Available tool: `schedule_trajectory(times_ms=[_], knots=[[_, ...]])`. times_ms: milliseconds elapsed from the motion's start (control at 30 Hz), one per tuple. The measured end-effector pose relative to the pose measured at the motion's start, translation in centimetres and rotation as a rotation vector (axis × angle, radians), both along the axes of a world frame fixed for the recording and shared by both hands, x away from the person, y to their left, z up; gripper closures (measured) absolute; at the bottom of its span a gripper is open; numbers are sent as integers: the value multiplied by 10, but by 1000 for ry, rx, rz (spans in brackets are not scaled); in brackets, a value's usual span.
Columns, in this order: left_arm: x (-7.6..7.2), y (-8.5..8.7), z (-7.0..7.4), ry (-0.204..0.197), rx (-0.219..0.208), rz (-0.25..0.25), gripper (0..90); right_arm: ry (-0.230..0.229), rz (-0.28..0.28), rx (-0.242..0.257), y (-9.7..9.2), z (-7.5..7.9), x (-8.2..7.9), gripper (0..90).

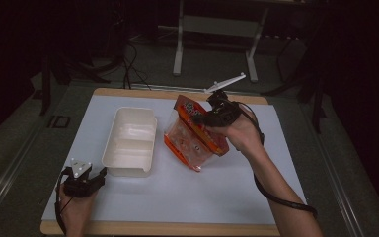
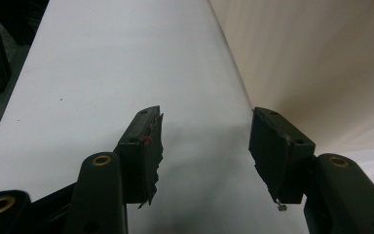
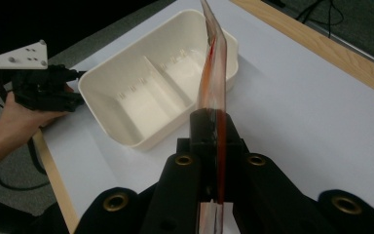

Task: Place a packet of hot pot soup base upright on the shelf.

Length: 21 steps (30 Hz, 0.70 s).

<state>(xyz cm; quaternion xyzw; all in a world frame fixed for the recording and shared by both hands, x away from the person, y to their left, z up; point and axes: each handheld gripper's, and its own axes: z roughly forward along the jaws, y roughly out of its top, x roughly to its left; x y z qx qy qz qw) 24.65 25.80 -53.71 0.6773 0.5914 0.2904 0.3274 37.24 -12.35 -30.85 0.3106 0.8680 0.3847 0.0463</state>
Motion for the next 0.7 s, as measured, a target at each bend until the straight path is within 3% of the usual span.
schedule_trajectory(times_ms=[700], knots=[[0,0,0,2,0,-1,460,-14,40,40,17,7,-6,900]])
